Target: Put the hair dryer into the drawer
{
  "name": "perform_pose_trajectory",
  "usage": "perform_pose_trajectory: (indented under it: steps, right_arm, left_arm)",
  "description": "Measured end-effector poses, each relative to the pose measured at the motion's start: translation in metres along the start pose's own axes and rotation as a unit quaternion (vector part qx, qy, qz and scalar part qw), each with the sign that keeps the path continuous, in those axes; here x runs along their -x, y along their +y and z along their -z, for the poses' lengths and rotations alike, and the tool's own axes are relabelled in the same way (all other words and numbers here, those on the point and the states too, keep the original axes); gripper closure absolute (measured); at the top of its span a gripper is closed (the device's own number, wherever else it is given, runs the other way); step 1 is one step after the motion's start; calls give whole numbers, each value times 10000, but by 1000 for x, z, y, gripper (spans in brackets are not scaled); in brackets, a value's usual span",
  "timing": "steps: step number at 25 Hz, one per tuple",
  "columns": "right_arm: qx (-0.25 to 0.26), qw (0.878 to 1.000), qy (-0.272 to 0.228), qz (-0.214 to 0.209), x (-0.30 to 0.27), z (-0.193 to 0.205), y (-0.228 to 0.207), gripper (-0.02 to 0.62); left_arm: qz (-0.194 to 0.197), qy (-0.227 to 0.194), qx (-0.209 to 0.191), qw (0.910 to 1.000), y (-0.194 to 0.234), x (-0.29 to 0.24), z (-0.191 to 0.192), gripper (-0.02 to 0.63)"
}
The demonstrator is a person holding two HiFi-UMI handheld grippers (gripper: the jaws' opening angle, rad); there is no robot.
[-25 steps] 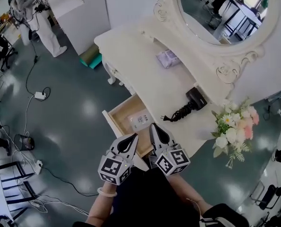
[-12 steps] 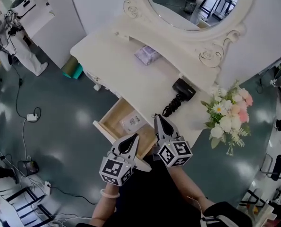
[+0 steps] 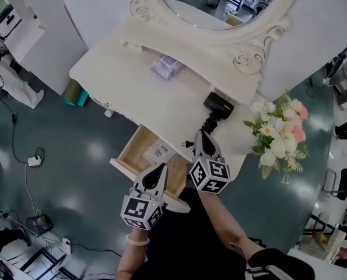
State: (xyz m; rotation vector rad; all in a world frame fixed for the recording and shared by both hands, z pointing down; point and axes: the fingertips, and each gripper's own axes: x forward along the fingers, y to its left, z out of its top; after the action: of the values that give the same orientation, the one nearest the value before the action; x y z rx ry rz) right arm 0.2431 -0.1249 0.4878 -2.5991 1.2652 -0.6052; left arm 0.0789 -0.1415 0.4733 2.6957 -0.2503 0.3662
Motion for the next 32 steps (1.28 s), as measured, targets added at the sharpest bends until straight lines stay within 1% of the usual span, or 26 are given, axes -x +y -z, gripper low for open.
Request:
perform_pose_trajectory:
  steps: [3, 5, 9, 12, 13, 14, 17, 18, 21, 22, 23, 27, 32]
  right_arm:
    - [98, 9988, 59, 474, -3, 2, -15, 568]
    - [113, 9976, 51, 683, -6, 0, -23, 568]
    - [103, 9944, 79, 1049, -15, -4, -37, 559]
    - [154, 9920, 107, 1247, -21, -5, -45, 525]
    - [169, 9914, 127, 1293, -24, -5, -47, 537]
    - [173, 9908, 152, 1334, -26, -4, -49, 531]
    - [142, 9884, 262, 1490, -30, 0, -60, 486]
    - [127, 9872, 319, 1555, -32, 2, -64, 458]
    - [35, 9839, 558, 1698, -39, 9, -76, 338]
    - [0, 9829, 631, 1731, -42, 11, -79, 313]
    - [-20, 9818, 679, 1773, -45, 13, -82, 298]
    - [-29, 9779, 774, 1942, -53, 14, -94, 278]
    - [-78, 9747, 991, 2002, -67, 17, -106, 256]
  left_arm:
    - [86, -11, -2, 10000, 3, -2, -3, 586]
    - [116, -15, -71, 9999, 3, -3, -4, 586]
    - [238, 2, -2, 9997, 5, -6, 0, 586]
    - [269, 15, 92, 9996, 11, -10, 4, 588]
    - [253, 1, 120, 9996, 14, -11, 4, 587]
    - [233, -15, 155, 9996, 17, -11, 4, 587]
    - [176, -28, 276, 9995, 26, -11, 6, 587]
    - [152, -27, 300, 9994, 28, -11, 7, 586]
    - [65, -19, 360, 9993, 35, -10, 11, 586]
    - [39, -7, 390, 9992, 37, -10, 13, 587]
    - [20, 4, 429, 9991, 39, -10, 15, 587]
    - [12, 12, 606, 9982, 41, -13, 19, 586]
    - [-45, 39, 640, 9979, 44, -17, 18, 586]
